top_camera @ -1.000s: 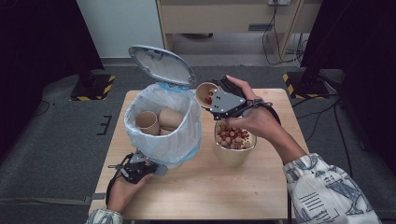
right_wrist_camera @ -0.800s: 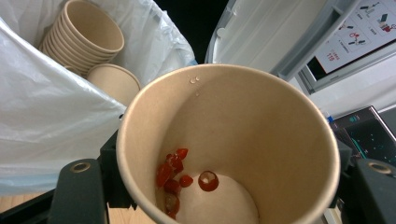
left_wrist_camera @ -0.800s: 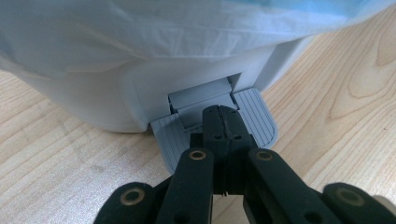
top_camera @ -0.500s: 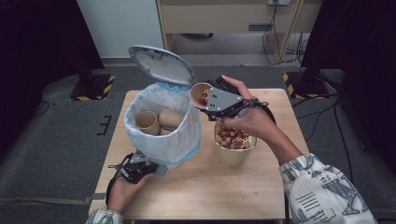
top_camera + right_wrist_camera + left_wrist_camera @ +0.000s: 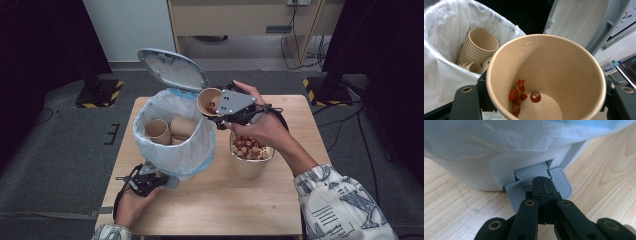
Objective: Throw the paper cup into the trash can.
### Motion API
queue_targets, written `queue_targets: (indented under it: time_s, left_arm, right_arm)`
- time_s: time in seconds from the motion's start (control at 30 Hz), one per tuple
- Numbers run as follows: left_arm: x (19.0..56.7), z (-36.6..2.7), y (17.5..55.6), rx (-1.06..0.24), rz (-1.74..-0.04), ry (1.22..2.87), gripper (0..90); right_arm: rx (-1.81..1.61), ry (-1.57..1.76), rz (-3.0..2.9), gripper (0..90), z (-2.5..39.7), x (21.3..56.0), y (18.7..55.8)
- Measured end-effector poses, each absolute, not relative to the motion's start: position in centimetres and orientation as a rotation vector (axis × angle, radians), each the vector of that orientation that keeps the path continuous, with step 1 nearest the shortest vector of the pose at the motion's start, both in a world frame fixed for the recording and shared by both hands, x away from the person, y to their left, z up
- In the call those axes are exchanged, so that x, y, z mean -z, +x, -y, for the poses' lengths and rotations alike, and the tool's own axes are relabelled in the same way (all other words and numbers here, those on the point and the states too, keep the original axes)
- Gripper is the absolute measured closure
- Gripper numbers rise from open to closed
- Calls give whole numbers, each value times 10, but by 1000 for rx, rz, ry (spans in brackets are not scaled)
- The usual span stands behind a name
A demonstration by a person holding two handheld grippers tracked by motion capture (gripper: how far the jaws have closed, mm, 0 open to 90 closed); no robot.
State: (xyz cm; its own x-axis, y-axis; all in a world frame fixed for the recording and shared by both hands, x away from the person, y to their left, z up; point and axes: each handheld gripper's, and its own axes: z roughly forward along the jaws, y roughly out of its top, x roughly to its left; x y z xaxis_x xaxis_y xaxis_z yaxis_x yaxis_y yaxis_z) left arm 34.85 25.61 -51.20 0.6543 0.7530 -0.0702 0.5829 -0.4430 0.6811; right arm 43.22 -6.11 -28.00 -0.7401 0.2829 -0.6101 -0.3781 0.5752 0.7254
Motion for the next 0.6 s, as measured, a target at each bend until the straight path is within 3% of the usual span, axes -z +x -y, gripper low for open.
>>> queue_targets:
  time_s: [0.6]
  left_arm:
    - [512,-256,349,-318,-1029,2181,899]
  right_arm:
    - [-1357,51,-2140,288,47,276,435]
